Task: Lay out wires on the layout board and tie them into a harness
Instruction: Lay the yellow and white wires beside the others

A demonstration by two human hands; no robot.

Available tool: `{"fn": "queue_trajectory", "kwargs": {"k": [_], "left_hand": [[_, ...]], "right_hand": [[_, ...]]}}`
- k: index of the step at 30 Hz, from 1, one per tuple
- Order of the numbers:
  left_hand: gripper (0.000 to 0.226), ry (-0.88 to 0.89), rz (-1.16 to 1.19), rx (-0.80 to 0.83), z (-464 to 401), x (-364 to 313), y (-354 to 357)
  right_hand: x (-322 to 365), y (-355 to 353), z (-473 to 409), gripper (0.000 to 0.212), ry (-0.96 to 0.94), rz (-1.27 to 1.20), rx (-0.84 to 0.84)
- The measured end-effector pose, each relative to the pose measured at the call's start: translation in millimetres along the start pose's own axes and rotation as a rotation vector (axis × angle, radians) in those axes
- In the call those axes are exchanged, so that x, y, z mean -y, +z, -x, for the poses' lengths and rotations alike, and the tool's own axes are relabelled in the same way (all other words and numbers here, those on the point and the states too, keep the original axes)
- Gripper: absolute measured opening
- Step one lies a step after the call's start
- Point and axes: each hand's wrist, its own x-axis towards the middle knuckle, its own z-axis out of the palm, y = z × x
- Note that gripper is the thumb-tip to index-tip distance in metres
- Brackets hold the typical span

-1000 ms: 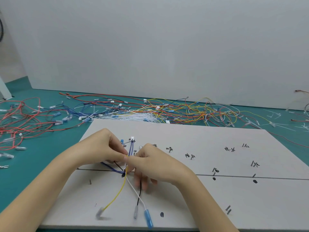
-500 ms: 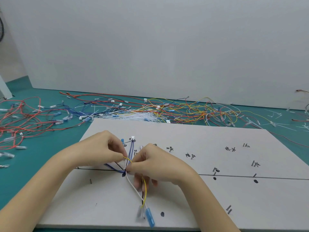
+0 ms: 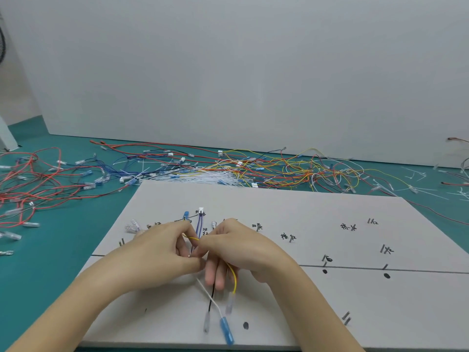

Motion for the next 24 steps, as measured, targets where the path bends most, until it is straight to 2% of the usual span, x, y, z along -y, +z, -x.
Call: {"fn": "queue_trajectory", "kwargs": {"k": [2,6,14,20,24], "left_hand": [[0.037,-0.007,-0.057,-0.026,0,-1,5],[0.028,-0.015,-0.076,-0.037,1,0,8],[0.045,0.031,-0.140,-0.138,7,0,9],[0.061,0.014,0.210,-0.126,15,-5,11],[0.064,0.026,0.282,-0.200,20,-15,10]], "right_hand": [[0,-1,-1,0.021,0.012,-0.008,0.001],[-1,-1,-2,0.021,0.019,-0.015,-0.001],[-1,-2,-2,0.031,0.024,-0.018,-0.016],[-2,-2,-3,0.034,0.022,-0.018,-0.024],[-3,-2,-4,0.033,0.020,-0.029,-0.031]]}}
